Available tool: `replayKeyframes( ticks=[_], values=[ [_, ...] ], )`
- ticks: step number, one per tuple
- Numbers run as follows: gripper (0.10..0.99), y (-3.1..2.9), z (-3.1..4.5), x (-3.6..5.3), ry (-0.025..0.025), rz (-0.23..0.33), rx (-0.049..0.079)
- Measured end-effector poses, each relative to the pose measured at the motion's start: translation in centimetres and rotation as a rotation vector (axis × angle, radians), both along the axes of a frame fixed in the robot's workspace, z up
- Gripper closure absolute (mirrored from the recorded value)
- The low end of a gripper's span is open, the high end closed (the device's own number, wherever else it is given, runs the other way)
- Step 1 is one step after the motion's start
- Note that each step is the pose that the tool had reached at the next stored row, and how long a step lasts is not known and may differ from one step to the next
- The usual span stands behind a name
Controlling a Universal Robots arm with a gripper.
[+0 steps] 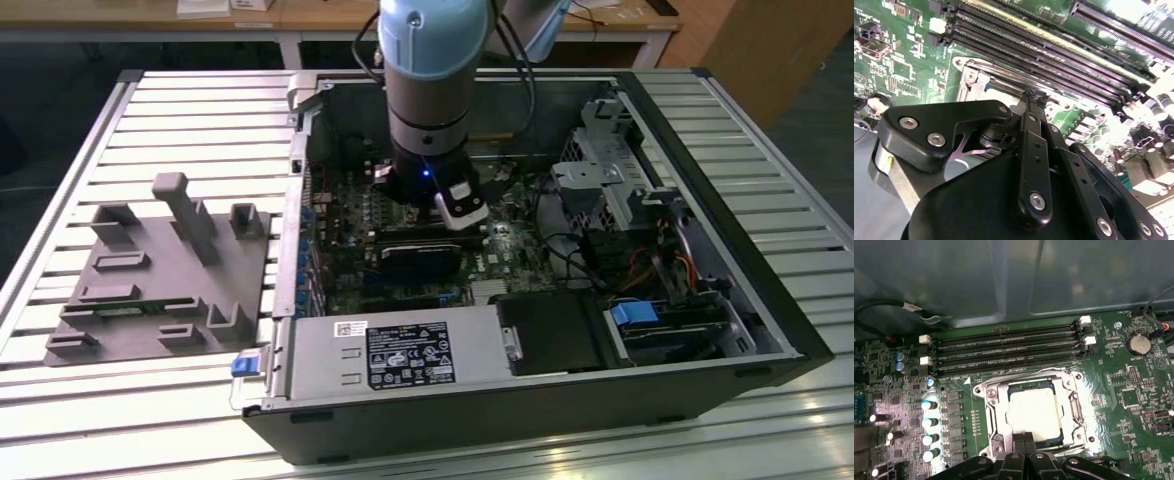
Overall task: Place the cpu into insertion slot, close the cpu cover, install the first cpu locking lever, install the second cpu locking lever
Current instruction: 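Install the second cpu locking lever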
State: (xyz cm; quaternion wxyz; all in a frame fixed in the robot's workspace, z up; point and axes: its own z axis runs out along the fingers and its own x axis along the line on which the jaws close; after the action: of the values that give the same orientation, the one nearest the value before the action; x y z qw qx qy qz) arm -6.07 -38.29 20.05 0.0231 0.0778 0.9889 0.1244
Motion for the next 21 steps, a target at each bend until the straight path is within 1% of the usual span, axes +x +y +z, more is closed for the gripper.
replayKeyframes(
  ticks=[2, 4, 6, 9, 11, 13, 16, 17, 21],
  values=[
    [0.98, 0.16, 0.0, 0.31, 0.0026, 0.0, -0.001],
    [0.98, 0.29, 0.0, 0.7, 0.0064, 0.0, -0.001],
    [0.98, 0.45, 0.0, 0.93, 0.0085, 0.0, -0.003],
    [0.98, 0.85, 0.02, 1.0, 0.0089, 0.0, -0.004],
    [0.98, 1.23, 0.04, 1.0, 0.0089, 0.0, -0.004],
    [0.98, 1.65, 0.07, 1.0, 0.0089, 0.0, -0.009],
    [0.98, 2.29, 0.11, 1.0, 0.009, 0.0, -0.021],
    [0.98, 2.97, 0.14, 1.02, 0.0088, 0.0, -0.038],
    [0.98, 3.36, 0.51, 1.02, 0.009, -0.001, -0.068]
  ],
)
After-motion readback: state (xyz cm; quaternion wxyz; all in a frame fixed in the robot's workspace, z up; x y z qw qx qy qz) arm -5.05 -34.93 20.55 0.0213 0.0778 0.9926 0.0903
